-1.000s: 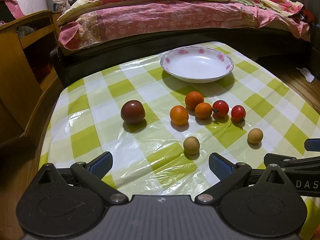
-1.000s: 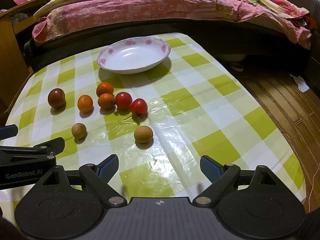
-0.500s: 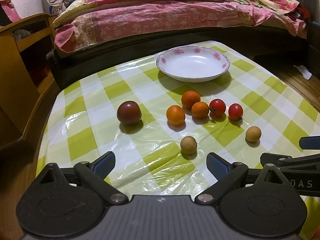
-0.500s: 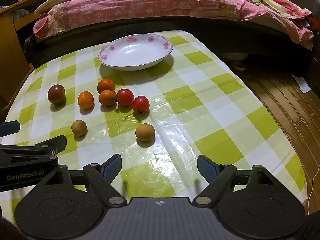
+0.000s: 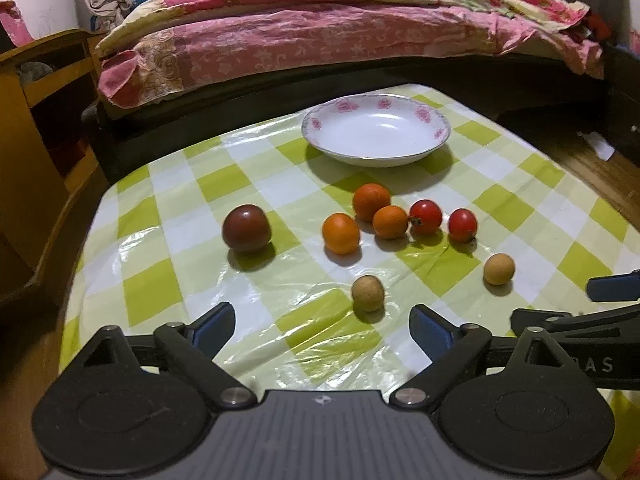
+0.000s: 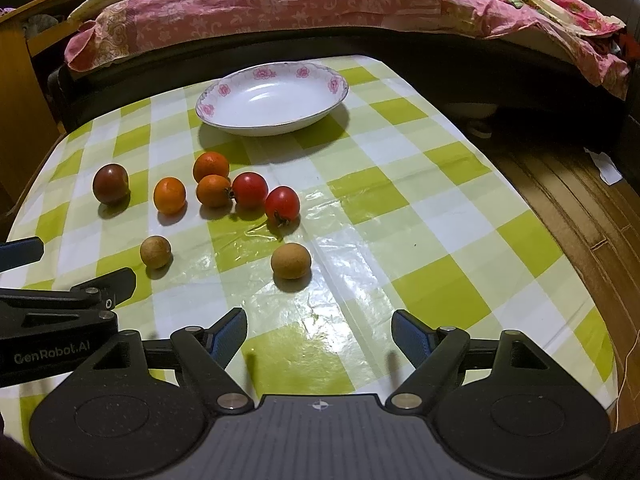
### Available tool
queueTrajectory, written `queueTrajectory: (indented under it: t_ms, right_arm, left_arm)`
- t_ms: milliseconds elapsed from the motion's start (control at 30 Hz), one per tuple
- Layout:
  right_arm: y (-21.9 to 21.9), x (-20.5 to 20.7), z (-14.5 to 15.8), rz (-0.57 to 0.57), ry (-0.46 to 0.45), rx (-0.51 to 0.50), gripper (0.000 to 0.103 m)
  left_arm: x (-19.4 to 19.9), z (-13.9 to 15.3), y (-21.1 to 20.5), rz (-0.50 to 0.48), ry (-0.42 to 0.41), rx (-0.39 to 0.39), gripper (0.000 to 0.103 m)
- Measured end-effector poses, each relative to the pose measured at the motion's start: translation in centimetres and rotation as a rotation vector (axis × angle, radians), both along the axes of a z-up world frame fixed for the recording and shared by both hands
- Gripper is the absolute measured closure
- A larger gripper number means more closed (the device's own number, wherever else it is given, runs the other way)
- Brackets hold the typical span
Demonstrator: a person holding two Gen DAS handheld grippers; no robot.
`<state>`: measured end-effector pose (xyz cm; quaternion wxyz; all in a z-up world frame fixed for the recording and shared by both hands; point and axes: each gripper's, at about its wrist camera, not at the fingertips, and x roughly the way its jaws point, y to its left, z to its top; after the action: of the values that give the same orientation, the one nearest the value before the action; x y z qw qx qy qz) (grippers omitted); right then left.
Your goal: Organize fruits
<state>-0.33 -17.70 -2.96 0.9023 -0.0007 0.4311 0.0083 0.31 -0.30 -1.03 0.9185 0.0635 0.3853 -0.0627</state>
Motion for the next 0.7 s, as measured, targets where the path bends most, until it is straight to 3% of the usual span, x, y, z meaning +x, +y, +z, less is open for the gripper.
queueTrajectory:
  t_ms: [200,533,700]
  right_arm:
    - [-0.1,0.3,-0.2,0.001,0.009,0.017,0.028]
    - [-0.3,1.8,0.0,0.026,0.001,0.024,0.032]
    - [-0.3,3.0,0.0,0.058,0.002,0.032,0.039]
  left_arm:
    - [0.2,-0.5,-0.2,-0.028,-0.001,0.000,0.009]
    - [1.1,-1.3,-1.1,-0.111,-0.008,0.030,0.030]
    - [1.9,-1.7,-0.9,-0.125,-0.015,0.026,0.040]
